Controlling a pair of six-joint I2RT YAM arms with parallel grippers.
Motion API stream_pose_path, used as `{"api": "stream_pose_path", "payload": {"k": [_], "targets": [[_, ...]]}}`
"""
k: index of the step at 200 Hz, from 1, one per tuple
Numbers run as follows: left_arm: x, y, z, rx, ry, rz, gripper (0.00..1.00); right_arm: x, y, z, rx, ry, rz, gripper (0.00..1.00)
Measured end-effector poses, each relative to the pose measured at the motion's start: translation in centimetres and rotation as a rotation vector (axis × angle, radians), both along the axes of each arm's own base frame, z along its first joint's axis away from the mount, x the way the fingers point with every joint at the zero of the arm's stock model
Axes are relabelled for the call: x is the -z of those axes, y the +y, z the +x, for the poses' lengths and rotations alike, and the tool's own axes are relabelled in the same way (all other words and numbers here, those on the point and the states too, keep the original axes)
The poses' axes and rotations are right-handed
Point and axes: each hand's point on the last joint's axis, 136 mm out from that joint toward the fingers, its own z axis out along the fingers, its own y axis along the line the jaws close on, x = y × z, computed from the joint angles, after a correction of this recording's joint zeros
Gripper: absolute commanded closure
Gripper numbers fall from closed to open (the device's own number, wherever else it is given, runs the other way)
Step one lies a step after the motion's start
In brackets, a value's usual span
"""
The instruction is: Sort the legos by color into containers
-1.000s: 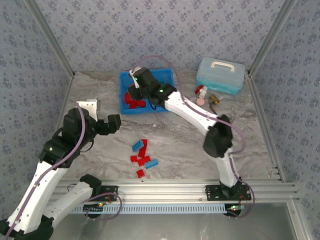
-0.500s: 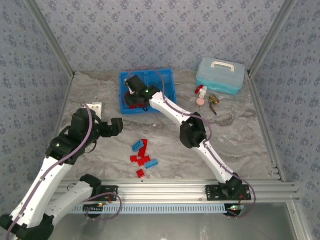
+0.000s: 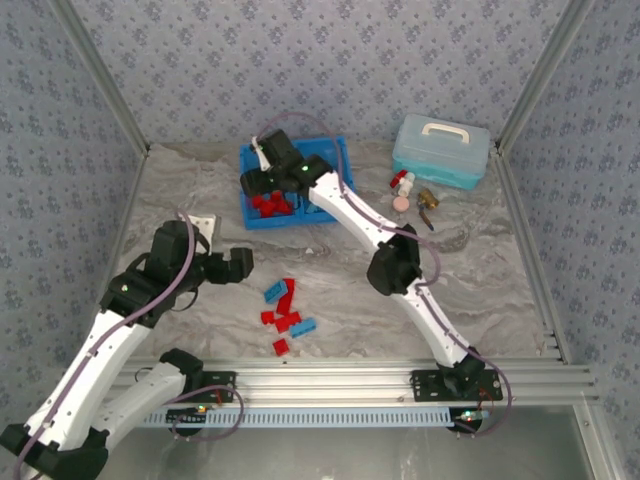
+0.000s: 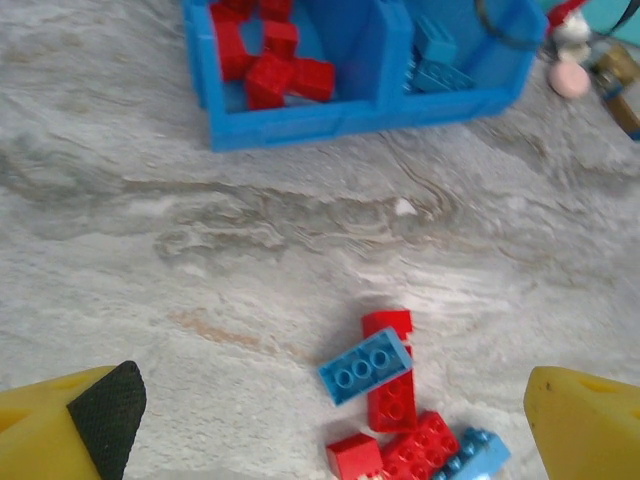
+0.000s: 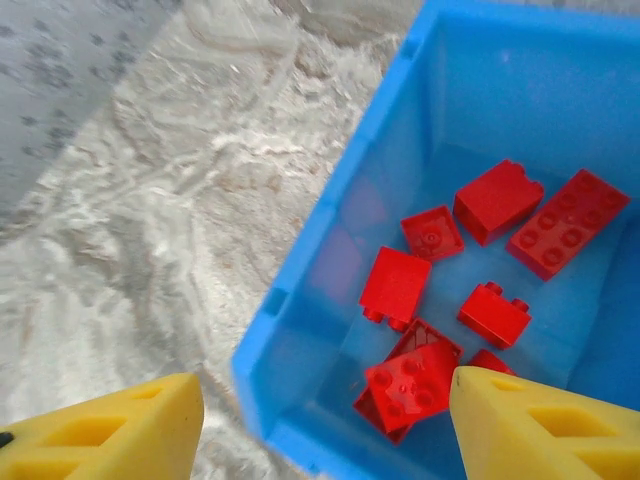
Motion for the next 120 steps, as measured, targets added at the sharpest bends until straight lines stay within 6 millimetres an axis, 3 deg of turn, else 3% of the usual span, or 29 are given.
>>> {"api": "stream_pose_path", "payload": {"k": [22, 48, 68, 89, 120], "targets": [[1.1, -2.2, -0.6, 0.151, 0.043, 0.015, 0.01, -5.7, -2.9, -2.9, -0.016, -0.036, 0.018, 0.28], [4.3, -4.7, -1.7, 0.392, 0.081, 0.123, 0.01, -13.4, -8.8, -8.3, -0.035, -0.142, 0.061, 0.20], [6.9, -5.6, -2.1, 0.521, 0.098, 0.207, 0.01, -17.3, -13.4, -11.9, -0.025, -0.234, 0.103, 0.11], [9.3, -5.9, -1.8, 0.598, 0.087, 0.264, 0.02, -18.0, -17.1, -14.3, 0.003, -0.279, 0.113, 0.04], [12.7, -5.9, -1.5, 0.708, 0.114, 0.366, 0.09, -13.7, -20.1, -16.1, 0.040, -0.227, 0.055, 0.01]]}}
